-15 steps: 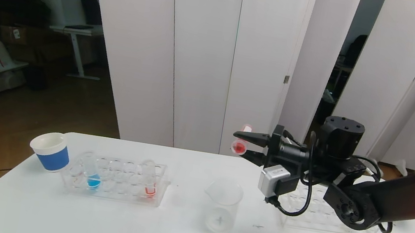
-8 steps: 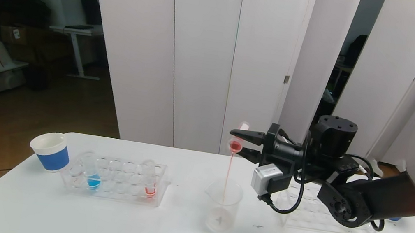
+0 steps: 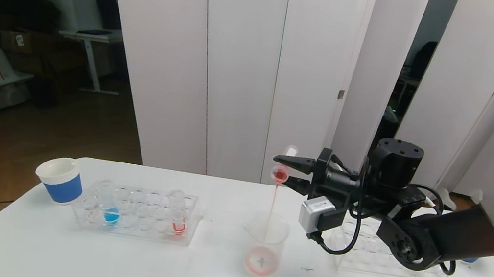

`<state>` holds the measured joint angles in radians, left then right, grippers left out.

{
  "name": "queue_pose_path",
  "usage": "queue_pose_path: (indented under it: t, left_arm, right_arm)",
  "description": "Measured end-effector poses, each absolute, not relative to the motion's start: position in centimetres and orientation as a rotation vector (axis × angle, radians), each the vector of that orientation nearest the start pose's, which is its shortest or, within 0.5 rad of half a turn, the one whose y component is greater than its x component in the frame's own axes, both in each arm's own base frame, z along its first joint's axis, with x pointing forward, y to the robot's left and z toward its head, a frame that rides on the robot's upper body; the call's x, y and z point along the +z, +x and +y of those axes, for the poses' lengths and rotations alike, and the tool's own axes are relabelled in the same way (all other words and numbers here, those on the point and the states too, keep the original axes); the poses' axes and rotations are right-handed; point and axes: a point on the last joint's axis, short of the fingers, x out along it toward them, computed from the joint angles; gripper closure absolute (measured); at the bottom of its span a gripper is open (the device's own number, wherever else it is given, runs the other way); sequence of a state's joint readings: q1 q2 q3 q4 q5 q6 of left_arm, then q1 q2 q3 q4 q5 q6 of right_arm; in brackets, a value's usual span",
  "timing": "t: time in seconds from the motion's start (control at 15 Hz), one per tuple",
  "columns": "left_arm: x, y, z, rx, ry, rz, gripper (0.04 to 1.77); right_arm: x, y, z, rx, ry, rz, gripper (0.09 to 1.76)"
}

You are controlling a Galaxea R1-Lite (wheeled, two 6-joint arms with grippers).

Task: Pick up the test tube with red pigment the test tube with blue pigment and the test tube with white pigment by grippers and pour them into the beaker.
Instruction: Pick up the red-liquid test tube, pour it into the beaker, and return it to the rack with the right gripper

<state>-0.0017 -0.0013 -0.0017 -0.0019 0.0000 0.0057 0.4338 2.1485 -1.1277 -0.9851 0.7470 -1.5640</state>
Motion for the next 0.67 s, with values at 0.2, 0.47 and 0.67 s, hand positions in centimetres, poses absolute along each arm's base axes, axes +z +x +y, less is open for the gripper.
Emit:
queue_pose_path:
  t: [0.2, 0.47, 0.67]
  left_arm:
    - [7.61, -2.3, 0.0, -0.002, 0.006, -0.005, 0.06]
    - [7.61, -2.3, 0.0, -0.002, 0.006, -0.005, 0.06]
    - [7.62, -2.3, 0.0, -0.002, 0.006, -0.005, 0.06]
  right_arm:
    - [13.88, 37.09, 18.94, 0.934, -1.393, -0.911, 1.27]
    - [14.01, 37.12, 18.95, 0.916, -1.425, -0.937, 1.27]
    - [14.36, 37.2, 18.99, 0.891, -1.462, -0.97, 1.27]
